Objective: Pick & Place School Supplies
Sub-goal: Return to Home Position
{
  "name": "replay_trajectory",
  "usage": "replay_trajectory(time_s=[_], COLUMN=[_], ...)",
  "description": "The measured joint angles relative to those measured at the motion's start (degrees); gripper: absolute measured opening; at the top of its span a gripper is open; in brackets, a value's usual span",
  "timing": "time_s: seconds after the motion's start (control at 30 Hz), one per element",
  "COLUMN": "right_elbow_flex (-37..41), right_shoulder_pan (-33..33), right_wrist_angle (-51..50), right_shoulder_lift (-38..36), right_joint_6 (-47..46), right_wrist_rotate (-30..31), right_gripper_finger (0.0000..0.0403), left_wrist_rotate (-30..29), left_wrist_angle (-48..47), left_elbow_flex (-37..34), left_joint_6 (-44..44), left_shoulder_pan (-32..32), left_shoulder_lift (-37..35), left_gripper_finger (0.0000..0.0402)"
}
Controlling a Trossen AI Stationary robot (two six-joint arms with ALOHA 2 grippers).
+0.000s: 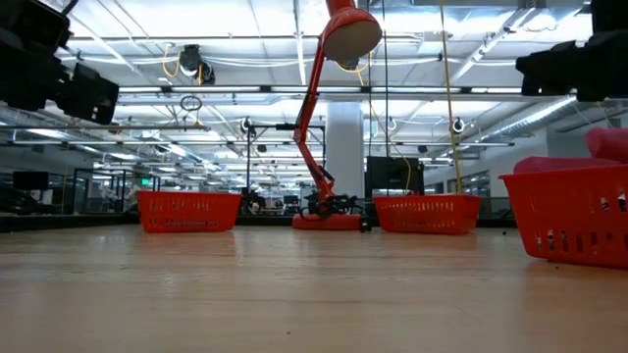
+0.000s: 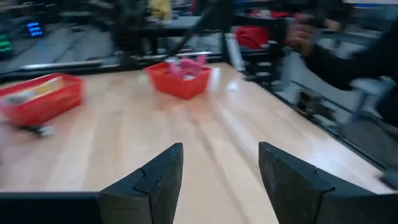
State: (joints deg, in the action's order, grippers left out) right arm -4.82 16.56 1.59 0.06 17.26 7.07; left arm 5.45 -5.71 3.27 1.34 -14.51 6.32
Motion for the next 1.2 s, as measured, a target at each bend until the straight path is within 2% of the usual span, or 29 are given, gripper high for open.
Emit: replay_trajectory(time_s=[0.2, 0.43, 0.7, 0.77, 0.93, 1.2], right_elbow_flex=[2.9, 2.9, 3.0, 3.0, 3.0, 3.1], right_shoulder_pan=[0.0, -0.1, -0.1, -0.1, -0.1, -0.1], right_wrist_angle=[-0.1, -0.2, -0.5, -0.6, -0.6, -0.7], right_shoulder_lift=[0.1, 0.4, 2.3, 2.6, 2.5, 2.6], right_joint_6=[-2.9, -3.0, -4.3, -4.7, -5.9, -7.2], right_wrist_rotate=[5.7, 6.4, 6.3, 6.3, 6.3, 6.3], right_gripper_finger=[0.0039, 0.0023, 0.0022, 0.0022, 0.0022, 0.0022], left_wrist_rotate=[-6.4, -5.5, -7.0, -6.3, 0.7, 1.9], left_wrist_angle=[-0.3, -0.5, 0.8, 2.7, 3.0, 3.0], left_elbow_flex=[0.0, 0.0, -0.3, -0.8, -0.9, -0.9], left_joint_6=[-3.0, -2.9, -1.9, -1.3, -0.1, 1.3], left_shoulder_pan=[6.2, 12.2, 15.9, 16.4, 17.0, 17.1], left_shoulder_lift=[0.5, 4.4, 8.2, 7.5, 3.0, -4.8], left_gripper_finger=[0.0214, 0.0214, 0.0214, 0.0214, 0.0214, 0.0214])
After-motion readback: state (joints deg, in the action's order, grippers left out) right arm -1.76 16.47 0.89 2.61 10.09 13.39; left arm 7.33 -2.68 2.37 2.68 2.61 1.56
